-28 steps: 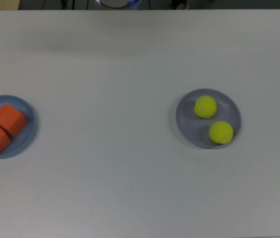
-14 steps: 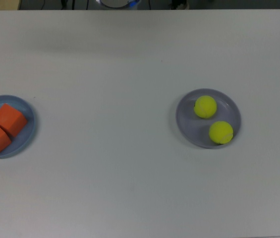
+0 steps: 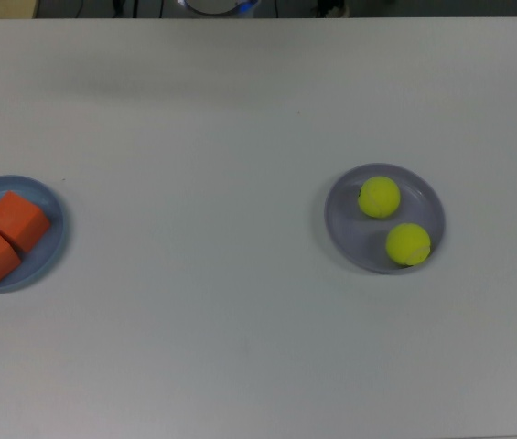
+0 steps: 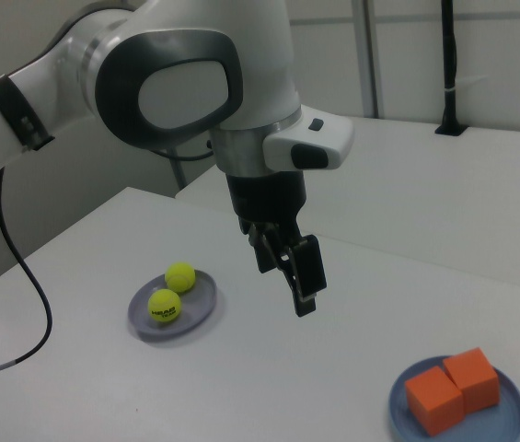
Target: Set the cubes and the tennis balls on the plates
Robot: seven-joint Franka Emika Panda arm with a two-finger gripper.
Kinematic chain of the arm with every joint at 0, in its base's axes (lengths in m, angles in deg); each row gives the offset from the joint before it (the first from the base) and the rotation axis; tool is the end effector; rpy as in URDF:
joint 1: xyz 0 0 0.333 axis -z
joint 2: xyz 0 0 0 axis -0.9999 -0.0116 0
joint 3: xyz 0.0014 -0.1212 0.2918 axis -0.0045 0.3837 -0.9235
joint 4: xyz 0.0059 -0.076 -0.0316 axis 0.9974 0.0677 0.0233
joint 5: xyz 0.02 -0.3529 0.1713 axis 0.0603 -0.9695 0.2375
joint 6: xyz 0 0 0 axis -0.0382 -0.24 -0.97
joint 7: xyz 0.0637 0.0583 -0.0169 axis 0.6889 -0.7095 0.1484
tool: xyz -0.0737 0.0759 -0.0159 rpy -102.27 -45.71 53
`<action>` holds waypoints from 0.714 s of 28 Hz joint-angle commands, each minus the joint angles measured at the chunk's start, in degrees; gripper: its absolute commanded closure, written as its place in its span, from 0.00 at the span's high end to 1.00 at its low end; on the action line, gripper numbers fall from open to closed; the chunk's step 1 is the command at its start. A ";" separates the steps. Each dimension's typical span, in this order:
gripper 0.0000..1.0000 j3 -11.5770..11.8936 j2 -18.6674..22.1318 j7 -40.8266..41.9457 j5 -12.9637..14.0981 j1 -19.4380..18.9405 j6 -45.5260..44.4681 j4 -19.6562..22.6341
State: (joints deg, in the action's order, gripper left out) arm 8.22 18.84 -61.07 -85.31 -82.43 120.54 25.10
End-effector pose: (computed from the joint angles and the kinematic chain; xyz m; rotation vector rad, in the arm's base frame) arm 0.5458 -0.1099 0.6644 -3.1120 0.4117 0.0581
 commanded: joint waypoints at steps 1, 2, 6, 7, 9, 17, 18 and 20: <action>1.00 0.36 0.91 1.28 2.18 0.65 -0.53 0.44; 1.00 0.27 0.47 2.24 2.18 0.65 -0.44 0.44; 1.00 0.01 0.64 3.05 2.18 0.56 0.09 0.36; 1.00 -0.25 0.64 3.04 2.18 0.56 0.70 0.36; 1.00 -0.43 0.73 3.05 2.27 0.48 1.49 0.27; 1.00 -0.96 0.64 5.50 -0.01 -1.28 2.46 0.36; 1.00 -0.96 0.64 6.64 -0.02 -1.63 2.46 0.36; 1.00 -1.05 0.64 7.26 0.07 -1.72 2.46 0.44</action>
State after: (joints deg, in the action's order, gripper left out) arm 7.37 18.84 -56.65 -84.52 -82.92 121.98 24.94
